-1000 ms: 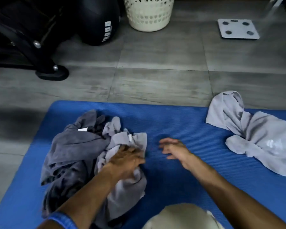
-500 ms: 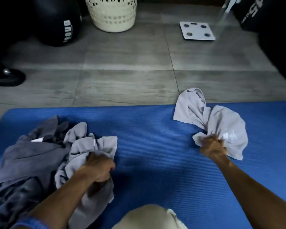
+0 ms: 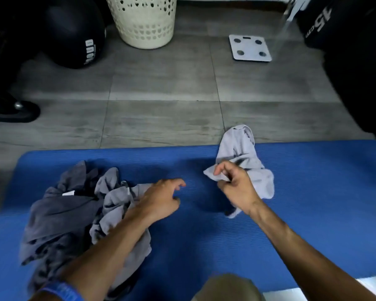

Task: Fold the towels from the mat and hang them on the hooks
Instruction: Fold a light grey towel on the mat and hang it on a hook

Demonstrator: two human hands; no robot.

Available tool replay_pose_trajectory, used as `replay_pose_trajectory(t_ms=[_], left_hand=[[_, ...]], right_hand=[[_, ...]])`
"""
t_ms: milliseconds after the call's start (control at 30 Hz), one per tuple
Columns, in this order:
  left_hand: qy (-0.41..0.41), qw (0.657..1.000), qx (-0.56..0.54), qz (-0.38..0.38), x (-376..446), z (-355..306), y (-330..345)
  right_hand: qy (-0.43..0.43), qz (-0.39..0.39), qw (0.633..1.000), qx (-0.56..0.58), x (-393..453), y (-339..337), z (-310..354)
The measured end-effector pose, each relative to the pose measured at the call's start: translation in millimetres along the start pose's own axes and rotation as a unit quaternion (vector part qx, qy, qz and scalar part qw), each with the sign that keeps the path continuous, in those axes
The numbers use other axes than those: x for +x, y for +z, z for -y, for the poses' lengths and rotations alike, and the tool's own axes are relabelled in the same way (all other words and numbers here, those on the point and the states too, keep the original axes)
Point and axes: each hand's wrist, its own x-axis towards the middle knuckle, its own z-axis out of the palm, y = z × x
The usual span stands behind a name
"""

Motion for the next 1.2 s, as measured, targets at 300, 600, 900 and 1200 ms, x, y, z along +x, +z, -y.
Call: replay_pose_trajectory(t_ms=[300, 600, 900, 1200], left_hand=[[0.06, 0.994, -0.086, -0.002, -128.4, -161.8, -133.9], [0.023, 0.975, -0.194, 0.103, -265.1, -322.3, -264.1], [-0.014, 0.981, -0.182, 0.065, -374.2, -418.3, -268.9], [0.0, 0.93, -0.367, -0.018, -429.2, -468.2, -269.8]], right_hand=[[0.01, -0.003, 0.997, 0.077, -75.0, -95.5, 271.9], [0.013, -0.078, 0.971, 0.226, -167.2, -233.0, 502.4], [0.08, -0.058, 0.826, 0.555, -230.3, -308.3, 637.1], [0.077, -0.065, 0.795, 0.599, -295.4, -283.9, 698.6]])
